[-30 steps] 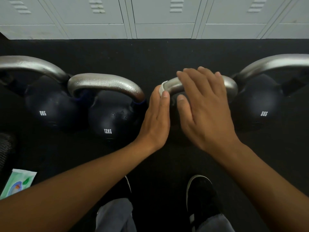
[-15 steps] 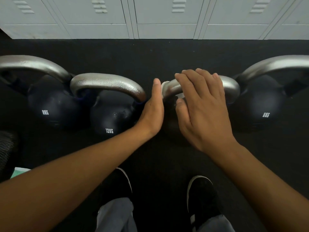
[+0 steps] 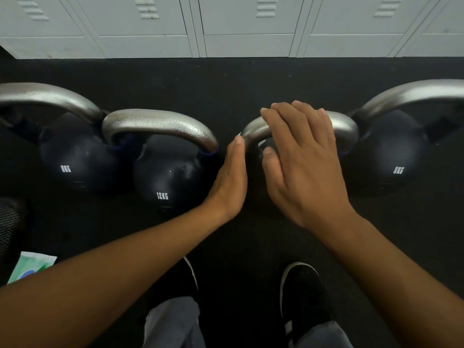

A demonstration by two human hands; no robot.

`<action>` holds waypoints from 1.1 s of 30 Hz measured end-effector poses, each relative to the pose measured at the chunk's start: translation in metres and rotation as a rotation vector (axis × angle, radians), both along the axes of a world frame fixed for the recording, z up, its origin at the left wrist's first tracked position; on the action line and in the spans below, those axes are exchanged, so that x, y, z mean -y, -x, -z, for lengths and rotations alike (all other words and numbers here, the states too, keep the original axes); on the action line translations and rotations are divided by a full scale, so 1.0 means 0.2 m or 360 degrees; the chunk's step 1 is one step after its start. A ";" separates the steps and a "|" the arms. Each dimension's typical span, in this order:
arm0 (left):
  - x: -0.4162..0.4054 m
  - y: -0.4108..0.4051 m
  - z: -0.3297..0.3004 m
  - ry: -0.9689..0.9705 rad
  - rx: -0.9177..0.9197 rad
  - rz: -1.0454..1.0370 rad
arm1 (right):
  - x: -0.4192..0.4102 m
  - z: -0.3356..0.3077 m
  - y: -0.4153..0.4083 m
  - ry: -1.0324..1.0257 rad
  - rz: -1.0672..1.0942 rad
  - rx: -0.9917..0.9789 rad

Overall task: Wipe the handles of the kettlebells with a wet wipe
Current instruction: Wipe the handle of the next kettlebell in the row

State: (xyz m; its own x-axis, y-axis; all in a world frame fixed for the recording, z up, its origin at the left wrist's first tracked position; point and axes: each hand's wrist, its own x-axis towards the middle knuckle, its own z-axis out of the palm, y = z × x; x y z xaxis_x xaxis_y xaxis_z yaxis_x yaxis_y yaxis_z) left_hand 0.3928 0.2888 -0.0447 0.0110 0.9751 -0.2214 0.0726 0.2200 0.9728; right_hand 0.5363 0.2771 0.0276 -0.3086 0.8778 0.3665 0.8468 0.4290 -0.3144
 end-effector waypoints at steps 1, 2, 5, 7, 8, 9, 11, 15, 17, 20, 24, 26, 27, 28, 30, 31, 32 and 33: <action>-0.02 0.00 0.00 0.0016 0.0013 0.0018 | 0.00 0.00 0.00 -0.0001 -0.0003 -0.0003; -0.03 0.01 0.00 0.0027 0.0023 0.0038 | 0.00 0.00 0.00 -0.0001 -0.0006 -0.0009; -0.02 0.00 0.00 0.0028 0.0040 0.0036 | 0.00 0.00 0.00 0.0001 -0.0005 -0.0013; 0.02 0.00 0.01 -0.0026 0.0079 0.0005 | 0.00 0.00 0.00 -0.0003 0.0000 -0.0008; 0.04 -0.01 0.01 -0.0065 0.0103 -0.0002 | 0.00 0.00 0.00 -0.0003 0.0000 -0.0008; 0.08 -0.02 0.01 -0.0102 0.0122 0.0007 | 0.00 0.00 0.00 -0.0004 -0.0001 -0.0008; 0.14 -0.04 0.02 -0.0149 0.0148 0.0034 | 0.00 0.01 0.00 -0.0013 -0.0004 -0.0002; 0.17 -0.05 0.02 -0.0124 0.0135 0.0002 | 0.00 0.01 0.00 -0.0011 -0.0004 0.0006; 0.13 -0.03 -0.01 -0.0048 0.0087 -0.0037 | 0.01 0.01 0.00 -0.0005 -0.0004 0.0005; 0.06 -0.01 -0.08 -0.0008 -0.0045 0.0002 | 0.02 0.01 0.00 0.0004 0.0005 0.0011; 0.04 0.00 -0.11 -0.0027 -0.0279 0.0050 | 0.03 0.02 0.00 0.0033 0.0005 0.0008; 0.08 0.01 -0.11 -0.0083 -0.0356 0.0038 | 0.04 0.02 0.00 0.0047 0.0000 0.0005; 0.11 0.01 -0.11 -0.0108 -0.0377 0.0007 | 0.04 0.02 0.00 0.0051 0.0000 -0.0001; 0.13 0.02 -0.12 -0.0124 -0.0399 -0.0034 | 0.04 0.02 0.00 0.0064 -0.0001 -0.0024; 0.14 0.02 -0.14 -0.0136 -0.0433 -0.0116 | 0.06 0.03 0.02 0.0088 -0.0007 -0.0120; 0.15 0.03 -0.15 -0.0141 -0.0437 -0.0143 | 0.07 0.04 0.03 0.0098 -0.0009 -0.0186; 0.15 0.03 -0.16 -0.0148 -0.0437 -0.0156 | 0.09 0.05 0.03 0.0111 -0.0011 -0.0264; 0.16 0.04 -0.17 -0.0163 -0.0429 -0.0156 | 0.11 0.05 0.04 0.0115 -0.0016 -0.0351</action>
State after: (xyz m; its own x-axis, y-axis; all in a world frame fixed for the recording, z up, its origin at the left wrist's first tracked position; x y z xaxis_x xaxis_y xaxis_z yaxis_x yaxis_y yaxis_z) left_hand 0.3841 0.2564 -0.0103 -0.1299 0.9861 -0.1039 0.3144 0.1403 0.9389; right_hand 0.5288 0.2558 0.0172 -0.2368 0.9015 0.3622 0.7501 0.4066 -0.5216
